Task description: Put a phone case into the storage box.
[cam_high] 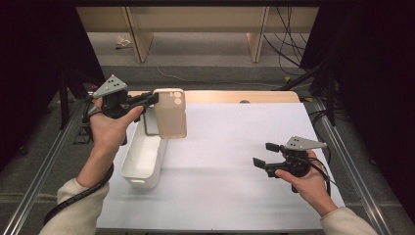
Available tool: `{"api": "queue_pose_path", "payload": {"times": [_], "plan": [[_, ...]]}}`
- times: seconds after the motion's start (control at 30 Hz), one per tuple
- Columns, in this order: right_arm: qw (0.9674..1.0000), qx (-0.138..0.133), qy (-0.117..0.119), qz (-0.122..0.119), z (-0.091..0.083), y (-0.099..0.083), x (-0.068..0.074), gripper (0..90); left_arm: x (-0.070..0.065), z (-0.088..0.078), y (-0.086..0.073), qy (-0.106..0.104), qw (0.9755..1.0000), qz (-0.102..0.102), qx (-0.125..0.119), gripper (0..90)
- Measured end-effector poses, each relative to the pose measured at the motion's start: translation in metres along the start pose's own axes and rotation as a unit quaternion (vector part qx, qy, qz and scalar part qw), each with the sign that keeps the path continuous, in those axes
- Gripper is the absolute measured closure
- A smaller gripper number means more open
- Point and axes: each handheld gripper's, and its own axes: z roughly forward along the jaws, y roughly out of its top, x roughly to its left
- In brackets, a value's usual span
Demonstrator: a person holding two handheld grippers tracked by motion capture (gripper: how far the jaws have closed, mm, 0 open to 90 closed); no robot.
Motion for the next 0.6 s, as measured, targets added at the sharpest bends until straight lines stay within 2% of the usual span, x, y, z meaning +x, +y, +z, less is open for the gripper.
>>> {"api": "queue_pose_path", "payload": {"times": [0.4, 0.6], "plan": [[1.0, 0.0, -0.001, 0.0, 0.0, 0.0, 0.0, 20.0, 0.011, -0.005, 0.003, 0.016, 0.9999, 0.002, -0.002, 81.9], [1.0, 0.001, 0.0, -0.001, 0.0, -0.001, 0.0, 19.9, 0.02, -0.008, 0.004, 0.026, 0.9996, -0.007, -0.003, 81.9]]}}
